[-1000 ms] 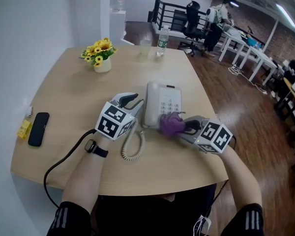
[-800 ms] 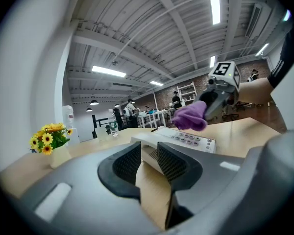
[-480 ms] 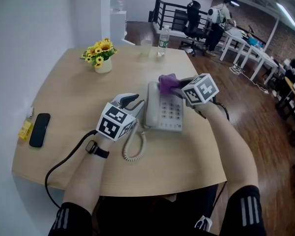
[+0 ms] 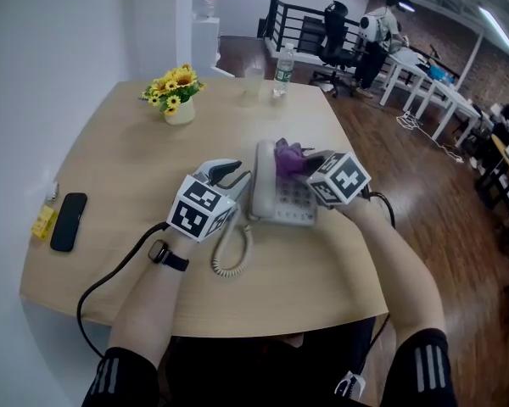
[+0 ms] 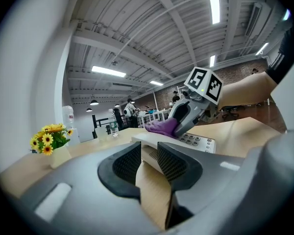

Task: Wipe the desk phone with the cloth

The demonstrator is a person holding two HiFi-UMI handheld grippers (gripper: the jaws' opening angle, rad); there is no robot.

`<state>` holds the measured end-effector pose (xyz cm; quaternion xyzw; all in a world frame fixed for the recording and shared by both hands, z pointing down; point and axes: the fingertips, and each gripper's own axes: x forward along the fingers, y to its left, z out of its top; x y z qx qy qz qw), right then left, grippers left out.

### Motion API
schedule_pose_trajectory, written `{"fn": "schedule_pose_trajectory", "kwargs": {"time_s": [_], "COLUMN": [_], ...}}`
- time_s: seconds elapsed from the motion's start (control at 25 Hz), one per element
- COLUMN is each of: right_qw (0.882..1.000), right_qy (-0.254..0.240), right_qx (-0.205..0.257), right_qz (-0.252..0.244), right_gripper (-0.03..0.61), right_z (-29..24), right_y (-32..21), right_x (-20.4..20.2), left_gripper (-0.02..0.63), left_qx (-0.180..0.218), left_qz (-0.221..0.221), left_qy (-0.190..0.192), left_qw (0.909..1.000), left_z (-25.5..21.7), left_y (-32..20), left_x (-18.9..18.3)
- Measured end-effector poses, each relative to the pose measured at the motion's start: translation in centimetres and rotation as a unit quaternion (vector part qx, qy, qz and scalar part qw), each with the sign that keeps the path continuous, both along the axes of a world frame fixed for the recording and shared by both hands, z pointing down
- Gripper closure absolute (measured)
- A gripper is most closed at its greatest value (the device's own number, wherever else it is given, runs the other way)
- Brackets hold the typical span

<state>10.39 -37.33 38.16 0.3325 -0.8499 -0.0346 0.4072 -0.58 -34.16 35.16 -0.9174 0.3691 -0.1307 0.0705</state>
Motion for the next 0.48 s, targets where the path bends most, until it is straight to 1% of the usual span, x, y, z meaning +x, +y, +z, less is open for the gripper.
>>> {"fn": "schedule_pose_trajectory", "kwargs": {"time_s": [0.4,0.48], "right_qw": [0.997,0.997], "right_qy": [-0.007,-0.004], "right_qx": [-0.001,0.006], "right_qz": [-0.071,-0.082], "right_gripper": [0.449,0.449], "right_z": [2.2,2.5], "right_y": [8.6,10.1], "right_x": [-0.7,-0.9], "left_gripper": [0.514,0.514], "left_qx": [0.001,0.002], "left_qz": [-0.002,-0.003], "left_qy": [-0.005,-0.005], "left_qw": [1.0000,1.0000], "left_z": [0.2,0.1], "left_y": [-0.1,-0.2], "left_x": [0.1,-0.1]}}
